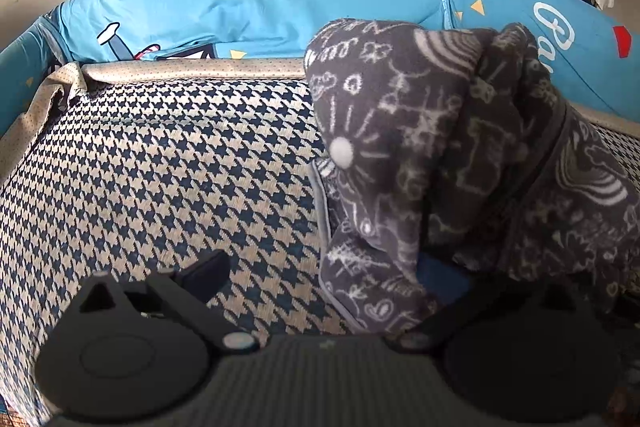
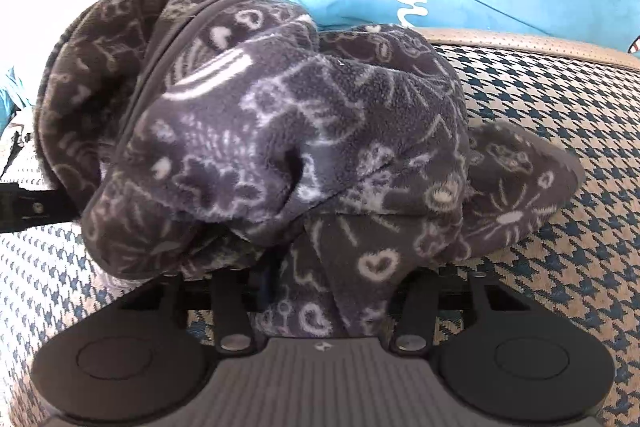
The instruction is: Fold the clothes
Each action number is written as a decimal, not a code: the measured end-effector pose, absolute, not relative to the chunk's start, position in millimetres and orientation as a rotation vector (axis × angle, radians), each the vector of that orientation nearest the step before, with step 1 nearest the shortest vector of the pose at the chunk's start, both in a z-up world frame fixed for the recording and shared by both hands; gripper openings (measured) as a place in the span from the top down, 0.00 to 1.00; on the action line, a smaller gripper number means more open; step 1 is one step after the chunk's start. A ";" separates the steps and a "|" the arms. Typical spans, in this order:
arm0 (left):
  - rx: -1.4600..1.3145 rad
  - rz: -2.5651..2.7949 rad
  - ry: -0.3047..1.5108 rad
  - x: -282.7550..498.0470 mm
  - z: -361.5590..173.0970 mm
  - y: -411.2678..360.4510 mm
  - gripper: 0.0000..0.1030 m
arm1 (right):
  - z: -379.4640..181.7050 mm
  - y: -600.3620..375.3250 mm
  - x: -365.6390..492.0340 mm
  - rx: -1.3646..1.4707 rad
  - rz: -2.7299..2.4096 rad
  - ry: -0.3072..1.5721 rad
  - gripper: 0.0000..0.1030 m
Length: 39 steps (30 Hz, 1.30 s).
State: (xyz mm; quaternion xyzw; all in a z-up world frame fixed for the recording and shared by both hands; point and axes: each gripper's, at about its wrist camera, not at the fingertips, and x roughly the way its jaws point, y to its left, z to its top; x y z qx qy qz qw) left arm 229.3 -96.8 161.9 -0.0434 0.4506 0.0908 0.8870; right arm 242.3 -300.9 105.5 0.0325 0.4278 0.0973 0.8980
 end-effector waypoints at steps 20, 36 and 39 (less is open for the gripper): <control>-0.144 0.215 0.841 222.2 195.7 -76.8 0.00 | 119.5 -244.3 190.4 -0.005 0.563 0.880 0.75; -0.205 0.115 0.805 206.1 213.3 -62.5 0.00 | 128.3 -205.9 147.7 -0.125 0.808 0.888 0.71; -0.196 0.067 0.802 203.1 217.3 -73.6 0.00 | 133.6 -216.5 148.4 -0.096 0.792 0.905 0.68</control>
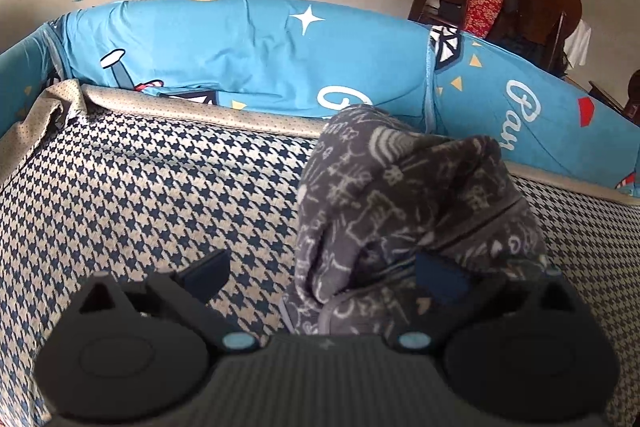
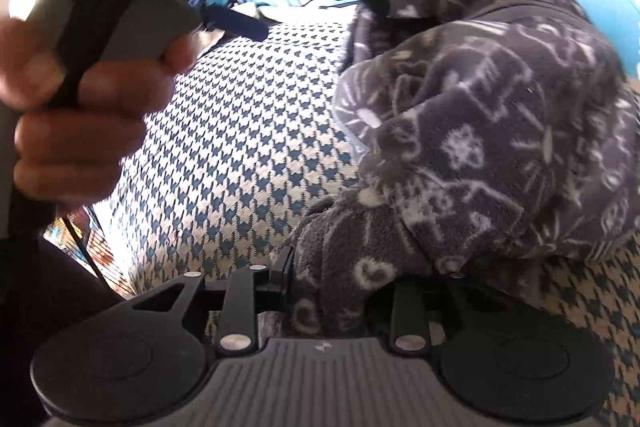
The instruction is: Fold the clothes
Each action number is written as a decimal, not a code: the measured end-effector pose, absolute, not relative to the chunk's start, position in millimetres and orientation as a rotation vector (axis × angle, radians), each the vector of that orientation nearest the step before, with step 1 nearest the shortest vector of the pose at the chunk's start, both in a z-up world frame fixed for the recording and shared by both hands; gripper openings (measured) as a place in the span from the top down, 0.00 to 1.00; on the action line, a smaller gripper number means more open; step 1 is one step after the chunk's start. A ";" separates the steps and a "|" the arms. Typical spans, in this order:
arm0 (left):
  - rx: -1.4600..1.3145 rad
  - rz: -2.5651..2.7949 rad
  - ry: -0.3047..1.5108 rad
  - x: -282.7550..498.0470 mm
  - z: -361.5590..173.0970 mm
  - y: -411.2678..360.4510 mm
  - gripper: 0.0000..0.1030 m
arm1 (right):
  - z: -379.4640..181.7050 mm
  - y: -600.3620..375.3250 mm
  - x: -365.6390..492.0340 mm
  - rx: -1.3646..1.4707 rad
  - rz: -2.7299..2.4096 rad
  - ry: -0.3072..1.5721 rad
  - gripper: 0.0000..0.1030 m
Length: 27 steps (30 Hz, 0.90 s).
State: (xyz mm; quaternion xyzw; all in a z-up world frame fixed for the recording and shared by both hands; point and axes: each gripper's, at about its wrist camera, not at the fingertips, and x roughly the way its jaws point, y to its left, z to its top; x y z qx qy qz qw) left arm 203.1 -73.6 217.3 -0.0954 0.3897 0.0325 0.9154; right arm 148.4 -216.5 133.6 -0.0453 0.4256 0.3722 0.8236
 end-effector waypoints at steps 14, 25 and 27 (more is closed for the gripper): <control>-0.142 -0.068 0.788 195.3 225.2 -129.6 0.00 | 148.2 -268.8 142.6 -0.148 0.683 0.824 0.42; -0.062 -0.082 0.877 174.4 190.3 -157.2 0.00 | 153.7 -336.4 189.1 0.028 0.315 0.837 0.42; -0.064 -0.074 0.905 174.3 178.1 -159.3 0.00 | 156.2 -341.9 194.1 0.060 0.284 0.834 0.42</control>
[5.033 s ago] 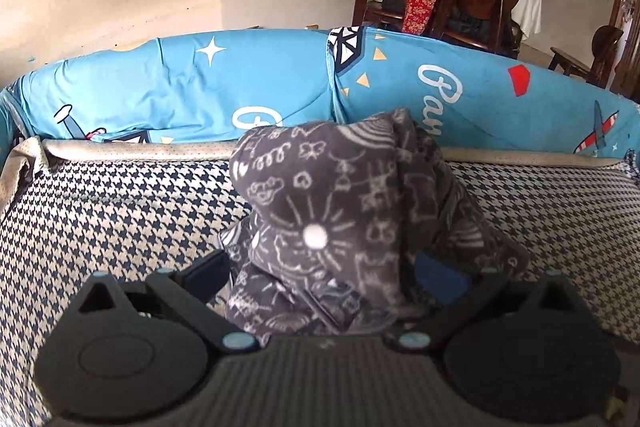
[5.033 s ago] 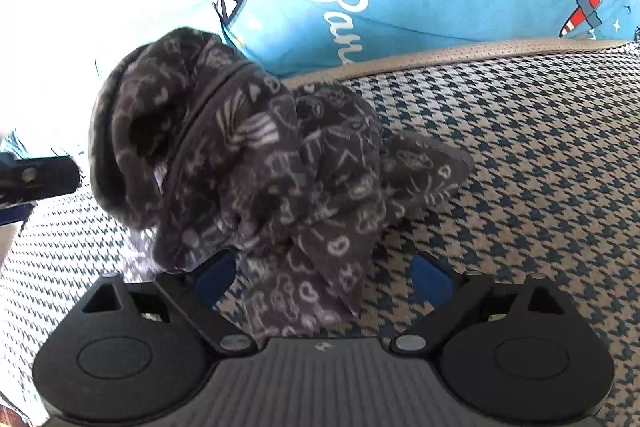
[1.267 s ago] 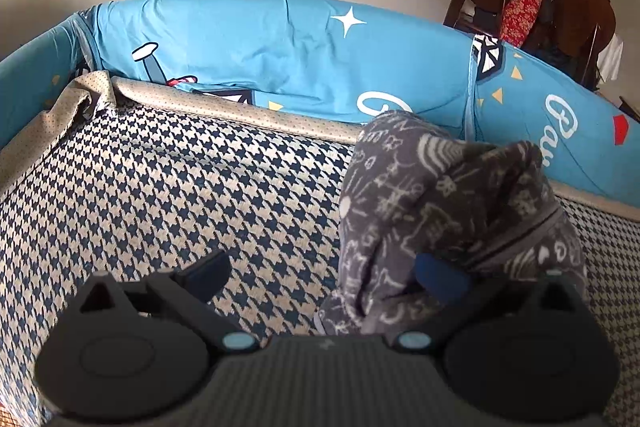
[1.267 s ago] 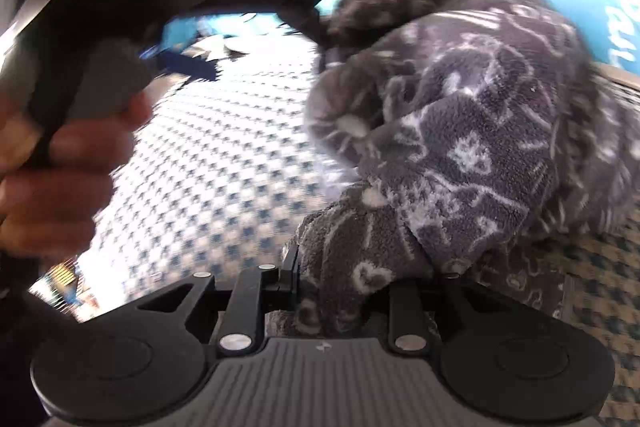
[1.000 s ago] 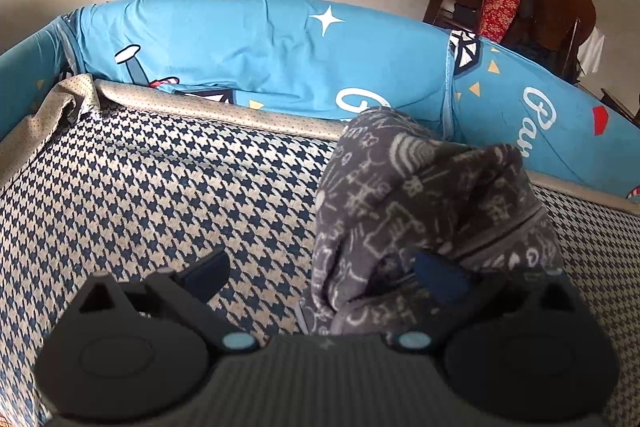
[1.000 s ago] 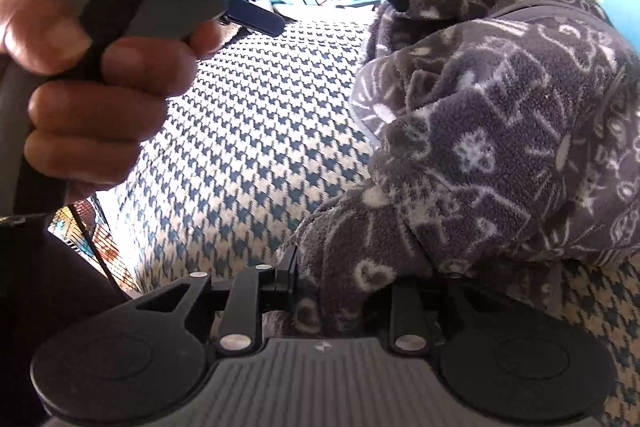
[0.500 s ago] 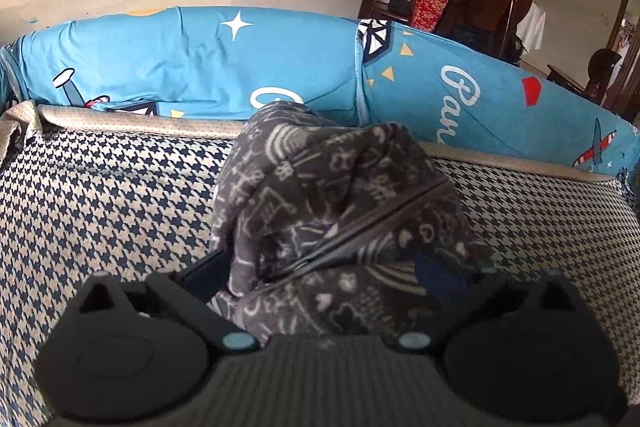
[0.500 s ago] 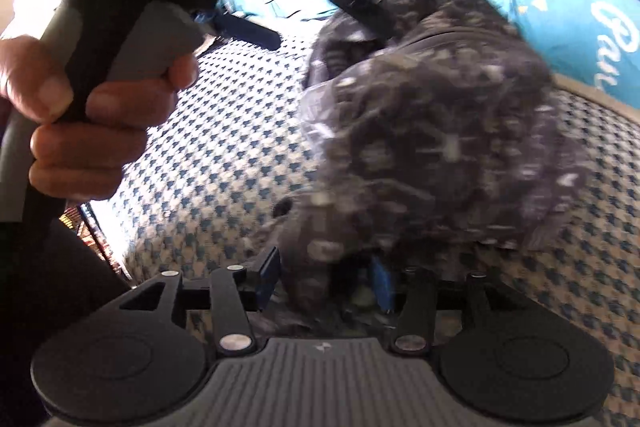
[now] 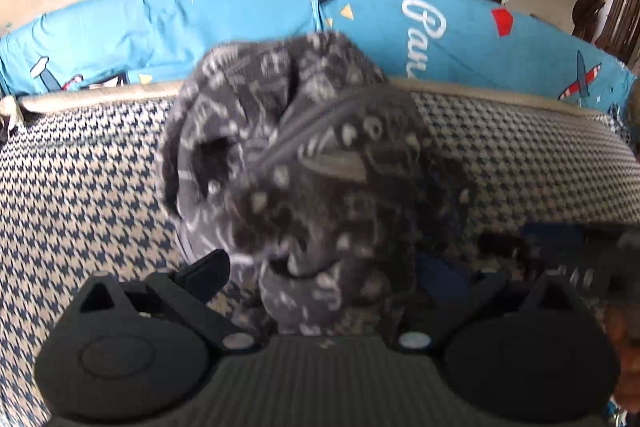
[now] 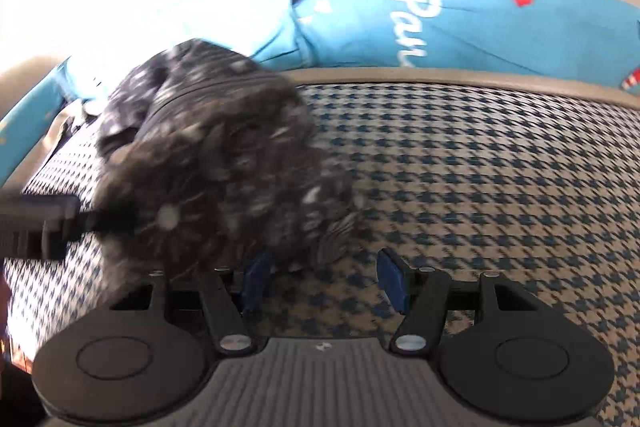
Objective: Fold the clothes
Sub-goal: 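Lower the grey fleece garment with the right gripper while the left gripper approaches it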
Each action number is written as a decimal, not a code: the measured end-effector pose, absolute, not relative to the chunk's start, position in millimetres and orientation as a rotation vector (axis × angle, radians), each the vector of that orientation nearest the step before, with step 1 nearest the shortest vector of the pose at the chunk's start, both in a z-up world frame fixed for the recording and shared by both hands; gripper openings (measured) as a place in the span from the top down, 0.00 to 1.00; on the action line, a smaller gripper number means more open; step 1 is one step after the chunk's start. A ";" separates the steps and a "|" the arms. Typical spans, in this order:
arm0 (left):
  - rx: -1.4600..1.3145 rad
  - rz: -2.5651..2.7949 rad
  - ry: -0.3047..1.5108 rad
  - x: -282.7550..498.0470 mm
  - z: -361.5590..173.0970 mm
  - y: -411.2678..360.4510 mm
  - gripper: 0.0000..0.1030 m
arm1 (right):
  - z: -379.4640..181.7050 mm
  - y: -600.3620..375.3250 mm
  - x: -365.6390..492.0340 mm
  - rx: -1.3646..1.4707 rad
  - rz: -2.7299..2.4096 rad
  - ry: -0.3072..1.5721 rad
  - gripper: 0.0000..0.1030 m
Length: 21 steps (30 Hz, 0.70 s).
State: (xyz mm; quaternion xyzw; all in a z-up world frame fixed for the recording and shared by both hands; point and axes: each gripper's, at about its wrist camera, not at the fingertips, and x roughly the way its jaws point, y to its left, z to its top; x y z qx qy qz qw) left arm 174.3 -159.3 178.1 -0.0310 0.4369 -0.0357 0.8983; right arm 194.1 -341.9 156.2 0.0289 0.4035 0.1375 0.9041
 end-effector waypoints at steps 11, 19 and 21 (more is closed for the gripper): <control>-0.132 0.091 0.984 181.8 128.8 -140.9 0.00 | 167.4 -354.8 221.9 0.186 0.300 0.777 0.39; -0.138 0.111 0.966 176.1 118.6 -125.2 0.00 | 168.7 -345.5 253.1 0.263 0.351 0.723 0.17; -0.131 0.111 0.961 174.4 118.7 -124.9 0.00 | 168.5 -341.6 260.6 0.280 0.358 0.713 0.17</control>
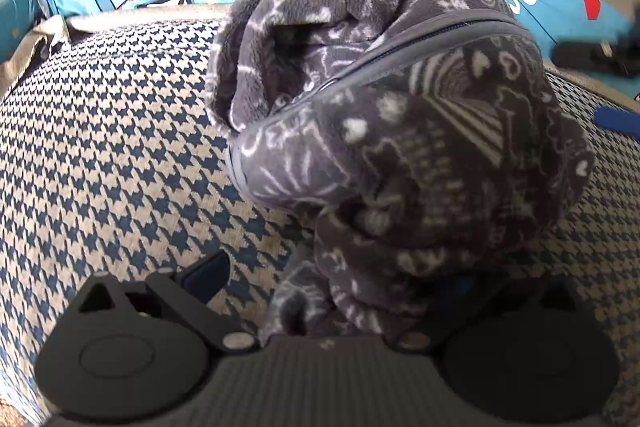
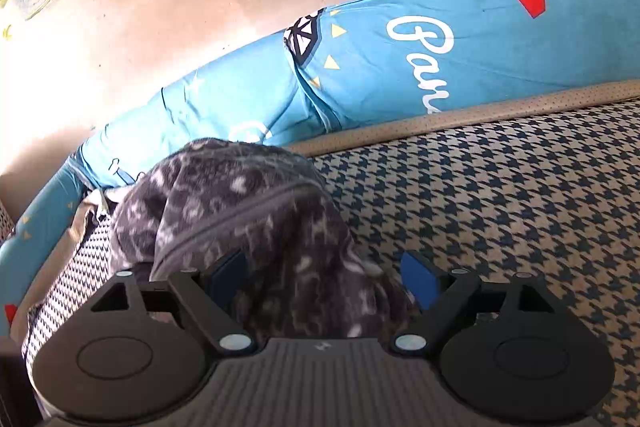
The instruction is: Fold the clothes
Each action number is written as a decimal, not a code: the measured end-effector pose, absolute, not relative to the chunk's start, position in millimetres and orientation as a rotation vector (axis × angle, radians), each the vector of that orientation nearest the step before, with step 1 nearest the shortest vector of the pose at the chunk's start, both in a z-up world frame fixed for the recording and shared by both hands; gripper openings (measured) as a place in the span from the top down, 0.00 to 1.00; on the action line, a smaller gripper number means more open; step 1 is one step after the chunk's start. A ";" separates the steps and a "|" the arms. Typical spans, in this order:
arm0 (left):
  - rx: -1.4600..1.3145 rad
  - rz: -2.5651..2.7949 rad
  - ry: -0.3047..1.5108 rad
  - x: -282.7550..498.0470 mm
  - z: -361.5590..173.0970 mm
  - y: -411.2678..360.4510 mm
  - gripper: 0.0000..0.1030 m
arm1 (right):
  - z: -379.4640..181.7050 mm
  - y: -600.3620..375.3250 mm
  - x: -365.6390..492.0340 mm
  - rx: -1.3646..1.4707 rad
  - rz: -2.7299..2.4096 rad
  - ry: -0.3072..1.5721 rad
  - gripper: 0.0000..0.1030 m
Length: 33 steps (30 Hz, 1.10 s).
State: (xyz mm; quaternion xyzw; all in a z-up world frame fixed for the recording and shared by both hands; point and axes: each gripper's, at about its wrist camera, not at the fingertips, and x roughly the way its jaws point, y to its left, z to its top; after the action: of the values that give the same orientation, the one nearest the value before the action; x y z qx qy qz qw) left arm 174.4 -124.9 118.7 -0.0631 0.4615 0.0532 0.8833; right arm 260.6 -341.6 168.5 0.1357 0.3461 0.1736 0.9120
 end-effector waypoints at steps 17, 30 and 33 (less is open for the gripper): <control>-0.180 0.066 0.969 169.7 111.7 -115.6 0.00 | 183.6 -277.1 287.1 0.207 0.518 0.591 0.06; -0.187 0.056 0.975 165.5 110.4 -123.0 0.00 | 155.1 -231.1 301.5 0.006 0.477 0.692 0.05; -0.183 0.061 0.974 166.4 111.2 -124.9 0.00 | 147.3 -236.3 304.0 0.053 0.463 0.723 0.26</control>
State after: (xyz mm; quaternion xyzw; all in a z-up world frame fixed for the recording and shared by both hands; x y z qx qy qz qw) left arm 166.4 -124.9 111.2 -0.0880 0.4670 0.0293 0.8794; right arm 304.0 -236.3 147.3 0.0258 0.3504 0.2244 0.9090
